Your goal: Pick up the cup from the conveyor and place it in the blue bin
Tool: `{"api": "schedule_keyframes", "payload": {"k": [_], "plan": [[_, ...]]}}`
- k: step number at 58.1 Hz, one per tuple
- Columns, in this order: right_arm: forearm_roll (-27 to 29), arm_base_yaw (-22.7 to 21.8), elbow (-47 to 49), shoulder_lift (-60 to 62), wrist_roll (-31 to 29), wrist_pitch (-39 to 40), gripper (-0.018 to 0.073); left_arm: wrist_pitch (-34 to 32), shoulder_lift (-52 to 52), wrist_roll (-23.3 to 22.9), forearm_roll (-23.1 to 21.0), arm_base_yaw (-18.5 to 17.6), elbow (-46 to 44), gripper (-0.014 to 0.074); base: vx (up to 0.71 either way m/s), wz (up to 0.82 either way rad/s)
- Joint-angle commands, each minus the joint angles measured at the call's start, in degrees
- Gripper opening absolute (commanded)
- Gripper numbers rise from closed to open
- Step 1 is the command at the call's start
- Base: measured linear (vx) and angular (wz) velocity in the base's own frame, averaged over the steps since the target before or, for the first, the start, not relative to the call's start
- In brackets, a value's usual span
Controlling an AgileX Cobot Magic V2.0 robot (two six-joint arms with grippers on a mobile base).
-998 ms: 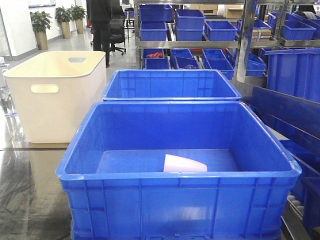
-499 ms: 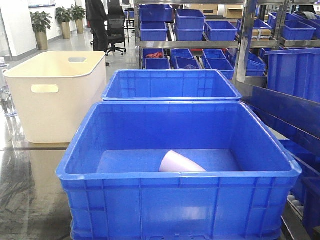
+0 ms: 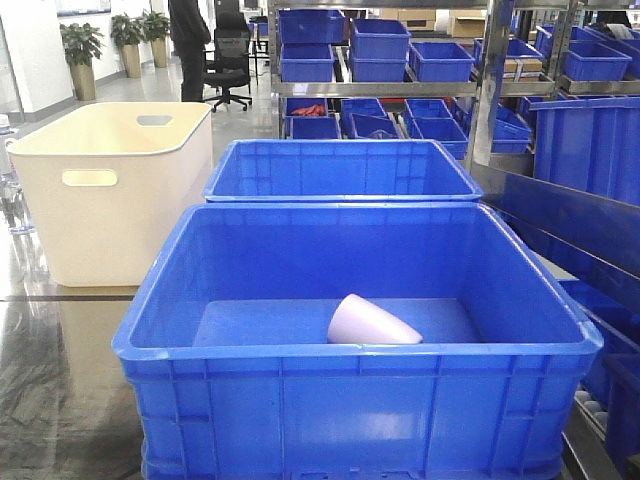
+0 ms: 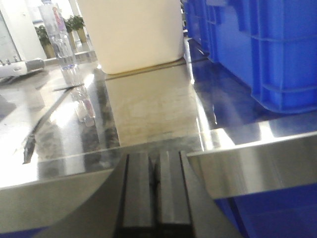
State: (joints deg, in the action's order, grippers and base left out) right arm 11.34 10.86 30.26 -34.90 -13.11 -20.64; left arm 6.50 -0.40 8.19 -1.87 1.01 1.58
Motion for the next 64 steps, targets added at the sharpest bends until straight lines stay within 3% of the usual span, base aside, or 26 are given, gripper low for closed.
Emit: {"api": "schedule_keyframes", "payload": {"k": [1,48,54,64], "plan": [[0.01,-0.18,1.63,0.11,-0.18,4.25,-0.0009,-6.5,-0.63,-0.35,-0.13,0.19,0.67,-0.0005,0.0,0.0],[-0.2,-0.18,1.59,0.11,-0.18,4.29,-0.0009,-6.5,-0.51,-0.4,-0.13,0.19,0.68,-0.0005,0.0,0.0],[-3.58,-0.27,1.08,0.68,0.57,4.66,-0.0009,-6.5,-0.51,-0.4,-0.13,0.19,0.68,-0.0005,0.0,0.0],[-8.68,-3.82,-10.39,10.36,7.47,14.67,-0.0009,-6.5,-0.51,-0.4,-0.13,0.14,0.68,-0.0005,0.0,0.0]]}}
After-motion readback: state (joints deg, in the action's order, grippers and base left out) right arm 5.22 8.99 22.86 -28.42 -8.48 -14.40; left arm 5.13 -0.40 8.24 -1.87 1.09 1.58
